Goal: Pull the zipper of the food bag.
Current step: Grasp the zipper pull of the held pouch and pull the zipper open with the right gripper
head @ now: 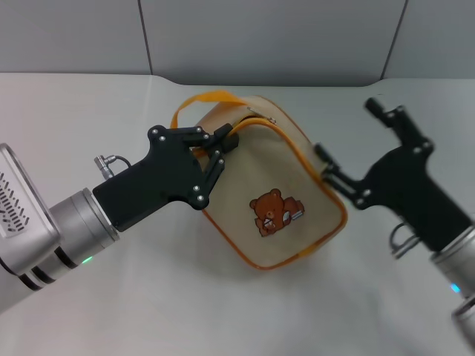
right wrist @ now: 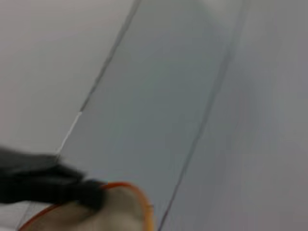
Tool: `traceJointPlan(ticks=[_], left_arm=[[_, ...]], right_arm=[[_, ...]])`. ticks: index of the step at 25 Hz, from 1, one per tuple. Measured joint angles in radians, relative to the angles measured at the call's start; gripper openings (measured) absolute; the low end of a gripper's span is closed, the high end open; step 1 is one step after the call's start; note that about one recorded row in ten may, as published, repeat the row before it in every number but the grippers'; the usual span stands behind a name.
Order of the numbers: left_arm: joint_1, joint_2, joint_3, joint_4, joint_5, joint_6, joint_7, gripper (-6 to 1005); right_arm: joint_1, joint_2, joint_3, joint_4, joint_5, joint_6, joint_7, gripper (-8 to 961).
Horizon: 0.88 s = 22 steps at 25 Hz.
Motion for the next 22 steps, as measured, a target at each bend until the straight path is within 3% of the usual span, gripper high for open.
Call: traceJointPlan(ticks=[3,14,22], left_arm=[[-0.001,0.000,0.000,0.002,0.000,0.001,0.000,58],[-0.005,-0.002,0.000,0.004,0.000,-0.001,0.012,59],[-0.004,-0.003,0.000,-0.001,-0.001,-0.005,0.023,58]], right_arm=[[0.007,0.000,0.001,0.060,-0.038,0.013,-0.152,818],[-0.016,0.002,0.051,0.054,-0.042,-0.009,-0.173,818],[0.015,0.002,0.084,0.088,-0.090,0.102,-0.185,817]])
